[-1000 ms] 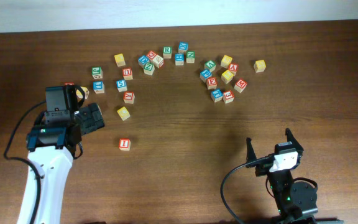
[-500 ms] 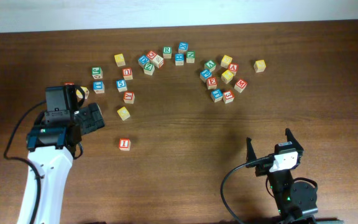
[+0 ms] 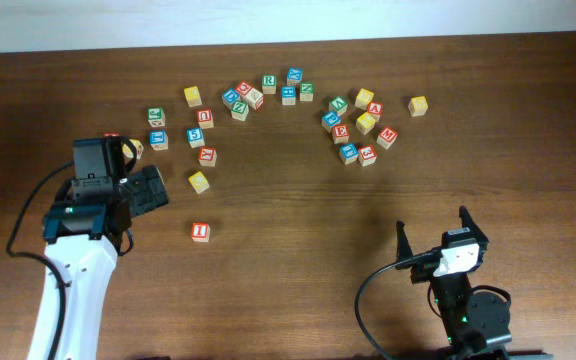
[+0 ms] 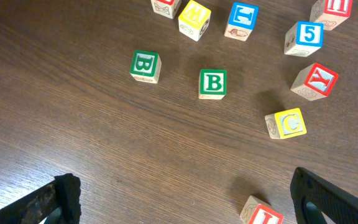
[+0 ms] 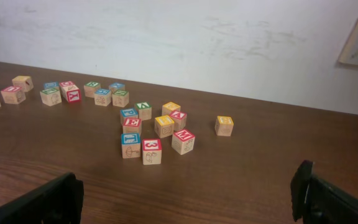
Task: Spell out ICRA
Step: 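Move the left gripper forward toward the yellow C block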
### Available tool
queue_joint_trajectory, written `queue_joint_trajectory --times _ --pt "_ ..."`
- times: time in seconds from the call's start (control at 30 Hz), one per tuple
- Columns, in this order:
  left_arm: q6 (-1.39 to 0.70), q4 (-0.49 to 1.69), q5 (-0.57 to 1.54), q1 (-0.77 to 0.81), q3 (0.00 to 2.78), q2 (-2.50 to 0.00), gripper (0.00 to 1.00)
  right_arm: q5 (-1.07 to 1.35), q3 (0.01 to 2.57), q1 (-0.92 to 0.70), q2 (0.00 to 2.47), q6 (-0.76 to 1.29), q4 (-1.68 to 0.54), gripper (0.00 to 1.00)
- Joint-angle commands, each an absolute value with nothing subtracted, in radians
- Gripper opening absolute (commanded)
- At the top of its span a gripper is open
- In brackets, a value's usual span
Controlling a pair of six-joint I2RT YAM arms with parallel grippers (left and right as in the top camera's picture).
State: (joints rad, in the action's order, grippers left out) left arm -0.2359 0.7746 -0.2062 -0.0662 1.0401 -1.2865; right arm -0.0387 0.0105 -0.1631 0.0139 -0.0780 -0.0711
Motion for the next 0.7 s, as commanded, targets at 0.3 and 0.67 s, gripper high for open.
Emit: queue_joint_trajectory --times 0.3,0.67 --pt "-0.253 0.685 -0.040 -0.070 1.048 -1.277 0.00 -0.037 0.006 -0.156 0.006 -0.066 -0.079 0.98" --pt "-0.253 0.704 0.024 -0.070 1.048 -1.277 0.00 -0.037 0.006 -0.156 0.006 -0.066 -0.079 0.98"
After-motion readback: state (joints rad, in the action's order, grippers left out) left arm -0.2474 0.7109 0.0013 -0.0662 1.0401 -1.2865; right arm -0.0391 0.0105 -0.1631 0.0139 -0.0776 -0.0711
